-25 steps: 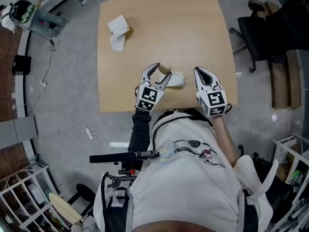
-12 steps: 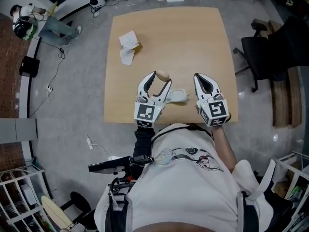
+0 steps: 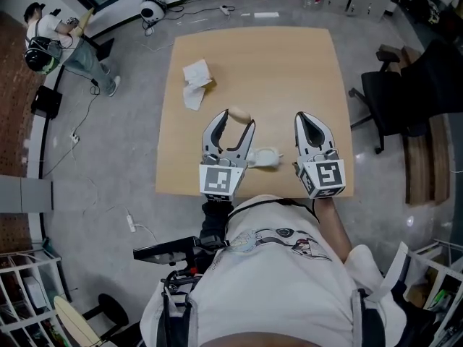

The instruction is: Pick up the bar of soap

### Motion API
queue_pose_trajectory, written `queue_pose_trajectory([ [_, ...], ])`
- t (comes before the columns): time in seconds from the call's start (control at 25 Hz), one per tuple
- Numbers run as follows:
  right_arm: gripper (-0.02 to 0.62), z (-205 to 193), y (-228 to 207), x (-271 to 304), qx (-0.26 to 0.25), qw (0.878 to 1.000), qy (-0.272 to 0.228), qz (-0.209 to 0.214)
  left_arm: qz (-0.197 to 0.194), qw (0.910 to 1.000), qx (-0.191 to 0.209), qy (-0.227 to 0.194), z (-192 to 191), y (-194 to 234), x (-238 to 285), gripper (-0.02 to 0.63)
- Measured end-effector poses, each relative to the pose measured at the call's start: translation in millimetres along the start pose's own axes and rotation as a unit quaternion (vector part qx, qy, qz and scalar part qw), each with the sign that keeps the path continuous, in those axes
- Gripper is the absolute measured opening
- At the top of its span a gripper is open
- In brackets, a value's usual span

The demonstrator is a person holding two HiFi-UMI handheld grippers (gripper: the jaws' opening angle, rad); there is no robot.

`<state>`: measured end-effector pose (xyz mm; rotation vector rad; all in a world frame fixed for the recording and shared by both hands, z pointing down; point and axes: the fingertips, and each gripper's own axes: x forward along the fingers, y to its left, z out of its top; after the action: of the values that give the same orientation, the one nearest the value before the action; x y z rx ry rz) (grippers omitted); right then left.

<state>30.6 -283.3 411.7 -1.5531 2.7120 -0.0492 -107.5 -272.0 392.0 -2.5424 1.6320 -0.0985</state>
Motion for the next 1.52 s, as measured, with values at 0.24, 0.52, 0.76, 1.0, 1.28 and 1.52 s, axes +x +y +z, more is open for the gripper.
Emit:
queue_pose_trajectory([
  [0.24,0.005,8,-9,-2,-0.001,1.0,-0.015,-0.016,0.029,0.9995,0.005,-0.015,1,4,-1,0.264],
  [0.52,0.005,14,-16,-6,-0.01,0.999,-0.028,-0.023,0.051,0.9985,-0.002,-0.022,9,6,-3,0.264],
  [0.76,0.005,15,-16,-7,-0.012,0.999,-0.034,-0.025,0.052,0.9983,0.003,-0.027,13,4,-3,0.264],
  [1.0,0.005,13,-15,-6,-0.016,0.999,-0.033,-0.028,0.055,0.9981,0.012,-0.027,7,3,-3,0.264],
  [1.28,0.005,11,-16,-7,-0.019,0.999,-0.036,-0.027,0.051,0.9983,0.014,-0.025,5,0,0,0.264],
  [1.52,0.005,10,-13,-7,-0.023,0.999,-0.037,-0.023,0.051,0.998,0.016,-0.032,8,0,2,0.264],
])
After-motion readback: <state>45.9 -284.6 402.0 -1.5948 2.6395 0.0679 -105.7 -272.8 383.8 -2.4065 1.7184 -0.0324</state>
